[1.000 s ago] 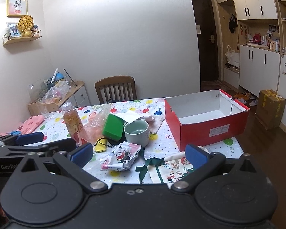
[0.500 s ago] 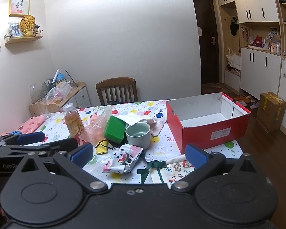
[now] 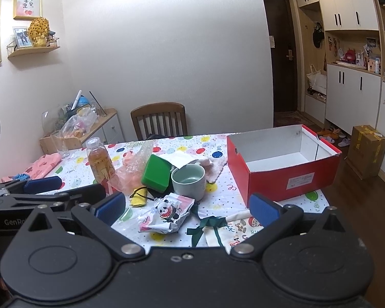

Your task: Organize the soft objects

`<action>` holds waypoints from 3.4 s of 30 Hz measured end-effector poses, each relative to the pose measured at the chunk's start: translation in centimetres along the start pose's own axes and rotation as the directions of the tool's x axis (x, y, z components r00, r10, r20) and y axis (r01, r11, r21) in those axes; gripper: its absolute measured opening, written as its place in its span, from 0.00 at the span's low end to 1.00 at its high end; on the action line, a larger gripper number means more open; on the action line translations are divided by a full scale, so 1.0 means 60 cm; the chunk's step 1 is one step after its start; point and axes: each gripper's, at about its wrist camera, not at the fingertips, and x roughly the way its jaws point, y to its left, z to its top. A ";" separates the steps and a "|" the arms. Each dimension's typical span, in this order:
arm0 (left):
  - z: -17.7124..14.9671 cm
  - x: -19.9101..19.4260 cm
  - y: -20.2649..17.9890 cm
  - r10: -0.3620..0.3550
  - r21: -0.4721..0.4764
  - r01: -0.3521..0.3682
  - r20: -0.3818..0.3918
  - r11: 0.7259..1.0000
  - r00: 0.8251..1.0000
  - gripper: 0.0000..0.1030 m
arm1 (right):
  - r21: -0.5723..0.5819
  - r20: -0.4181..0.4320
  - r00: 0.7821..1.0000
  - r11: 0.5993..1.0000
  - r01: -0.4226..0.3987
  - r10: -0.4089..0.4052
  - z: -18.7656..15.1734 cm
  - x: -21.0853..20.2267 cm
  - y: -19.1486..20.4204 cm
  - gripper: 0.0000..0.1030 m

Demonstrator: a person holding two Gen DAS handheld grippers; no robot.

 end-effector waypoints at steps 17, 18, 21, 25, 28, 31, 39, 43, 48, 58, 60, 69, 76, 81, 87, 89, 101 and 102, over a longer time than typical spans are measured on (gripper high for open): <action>-0.034 0.074 0.065 0.071 -0.009 -0.072 -0.066 0.997 0.995 1.00 | -0.006 -0.094 0.995 0.999 0.035 -0.035 -0.002 0.061 -0.017 0.98; -0.041 0.081 0.071 0.088 -0.012 -0.089 -0.080 0.996 0.993 1.00 | 0.002 -0.104 0.994 0.999 0.043 -0.042 -0.004 0.067 -0.025 0.98; -0.063 0.104 0.090 0.129 -0.021 -0.134 -0.139 0.991 0.982 1.00 | 0.021 -0.139 0.988 0.997 0.075 -0.071 -0.015 0.088 -0.052 0.98; -0.100 0.139 0.106 0.131 -0.033 -0.143 -0.244 0.989 0.961 0.99 | 0.034 -0.217 0.974 0.996 0.080 -0.070 -0.037 0.123 -0.083 0.96; -0.119 0.162 0.112 0.150 -0.015 -0.160 -0.271 0.987 0.951 0.99 | 0.028 -0.266 0.960 0.994 0.105 -0.093 -0.056 0.150 -0.102 0.94; -0.126 0.175 0.118 0.180 -0.003 -0.188 -0.273 0.982 0.945 0.96 | 0.035 -0.300 0.945 0.988 0.148 -0.131 -0.069 0.173 -0.126 0.94; -0.099 0.233 0.108 0.175 0.062 -0.164 -0.265 0.985 0.948 0.96 | 0.077 -0.353 0.911 0.964 0.253 -0.211 -0.079 0.229 -0.198 0.89; -0.104 0.282 0.134 0.166 0.042 -0.162 -0.340 0.986 0.925 0.77 | 0.104 -0.399 0.893 0.957 0.271 -0.210 -0.089 0.258 -0.217 0.84; -0.114 0.315 0.152 0.098 0.005 -0.105 -0.401 0.994 0.911 0.77 | 0.152 -0.449 0.876 0.951 0.269 -0.176 -0.102 0.283 -0.235 0.82; -0.122 0.325 0.142 0.058 -0.015 -0.071 -0.415 0.997 0.908 0.42 | 0.171 -0.484 0.864 0.954 0.247 -0.137 -0.111 0.321 -0.239 0.67; -0.120 0.322 0.138 0.070 -0.010 -0.081 -0.410 0.997 0.910 0.36 | 0.171 -0.484 0.864 0.954 0.247 -0.138 -0.111 0.323 -0.238 0.54; -0.117 0.311 0.141 0.116 -0.009 -0.130 -0.400 0.991 0.909 0.10 | 0.175 -0.462 0.876 0.954 0.244 -0.139 -0.108 0.313 -0.237 0.19; -0.105 0.286 0.139 0.132 -0.006 -0.145 -0.369 0.989 0.920 0.08 | 0.176 -0.408 0.903 0.958 0.225 -0.137 -0.092 0.286 -0.224 0.09; -0.094 0.260 0.130 0.133 -0.002 -0.143 -0.349 0.990 0.928 0.08 | 0.178 -0.363 0.923 0.963 0.202 -0.127 -0.074 0.260 -0.215 0.05; -0.073 0.227 0.114 0.103 -0.011 -0.113 -0.332 0.993 0.938 0.08 | 0.159 -0.318 0.941 0.972 0.172 -0.115 -0.049 0.222 -0.205 0.03; -0.064 0.218 0.107 0.094 -0.010 -0.103 -0.329 0.995 0.940 0.08 | 0.158 -0.307 0.945 0.973 0.166 -0.111 -0.038 0.210 -0.206 0.03; -0.001 0.206 0.046 0.031 0.030 -0.023 -0.293 0.999 0.956 0.08 | 0.193 -0.253 0.964 0.972 0.137 -0.085 0.036 0.164 -0.241 0.02; 0.005 0.208 0.039 0.025 0.035 -0.015 -0.291 0.999 0.956 0.08 | 0.200 -0.246 0.966 0.971 0.133 -0.082 0.045 0.162 -0.247 0.02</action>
